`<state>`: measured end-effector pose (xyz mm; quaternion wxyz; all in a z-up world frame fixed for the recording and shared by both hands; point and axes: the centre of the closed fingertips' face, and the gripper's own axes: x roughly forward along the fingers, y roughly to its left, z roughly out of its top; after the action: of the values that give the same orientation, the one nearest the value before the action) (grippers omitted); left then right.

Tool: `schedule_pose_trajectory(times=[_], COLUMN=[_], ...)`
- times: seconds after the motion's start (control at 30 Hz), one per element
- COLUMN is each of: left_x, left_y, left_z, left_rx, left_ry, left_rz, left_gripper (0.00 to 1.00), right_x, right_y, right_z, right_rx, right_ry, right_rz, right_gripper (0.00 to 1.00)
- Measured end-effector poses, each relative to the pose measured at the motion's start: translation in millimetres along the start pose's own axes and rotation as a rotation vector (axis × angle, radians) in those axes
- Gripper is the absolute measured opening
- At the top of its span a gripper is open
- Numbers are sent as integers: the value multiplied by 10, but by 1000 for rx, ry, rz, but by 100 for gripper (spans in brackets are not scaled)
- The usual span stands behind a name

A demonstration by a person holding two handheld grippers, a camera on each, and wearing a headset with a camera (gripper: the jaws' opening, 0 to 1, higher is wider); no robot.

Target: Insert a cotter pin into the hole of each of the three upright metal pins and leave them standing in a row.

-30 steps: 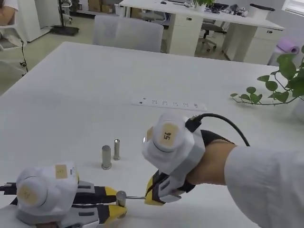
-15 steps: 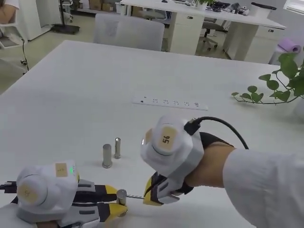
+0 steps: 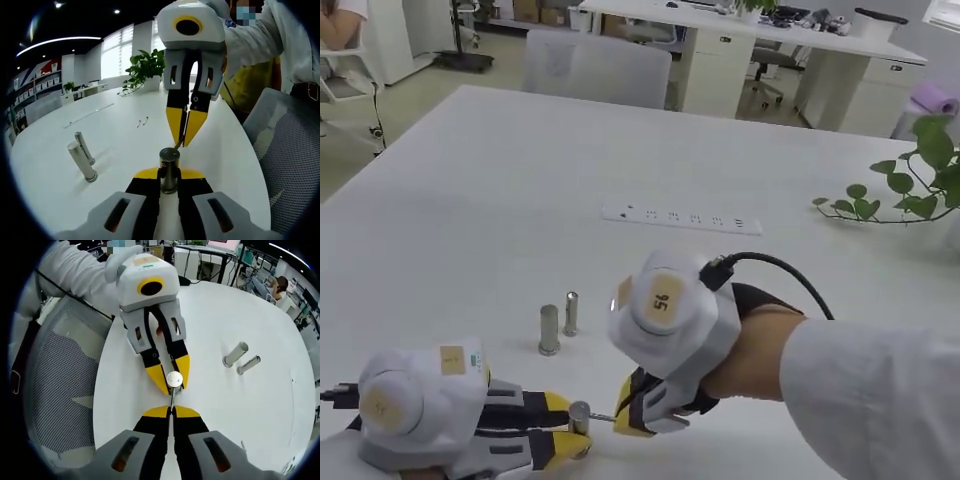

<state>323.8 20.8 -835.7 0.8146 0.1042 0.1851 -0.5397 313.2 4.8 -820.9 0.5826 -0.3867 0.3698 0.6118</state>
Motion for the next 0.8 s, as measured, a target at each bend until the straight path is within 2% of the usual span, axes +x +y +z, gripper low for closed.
schedule_pose_trajectory(times=[0.5,0.8], left_x=[-1,-10], left_y=[-8,6], left_z=[4,-5], left_rx=[-8,-37], left_ry=[-12,-43], left_rz=[-7,-9], left_gripper=[10,10], right_x=[51,79], right_y=[-1,-11], right_z=[98,141], right_rx=[-39,-45], right_ry=[-13,-18], right_rz=[5,3], right_gripper=[3,3])
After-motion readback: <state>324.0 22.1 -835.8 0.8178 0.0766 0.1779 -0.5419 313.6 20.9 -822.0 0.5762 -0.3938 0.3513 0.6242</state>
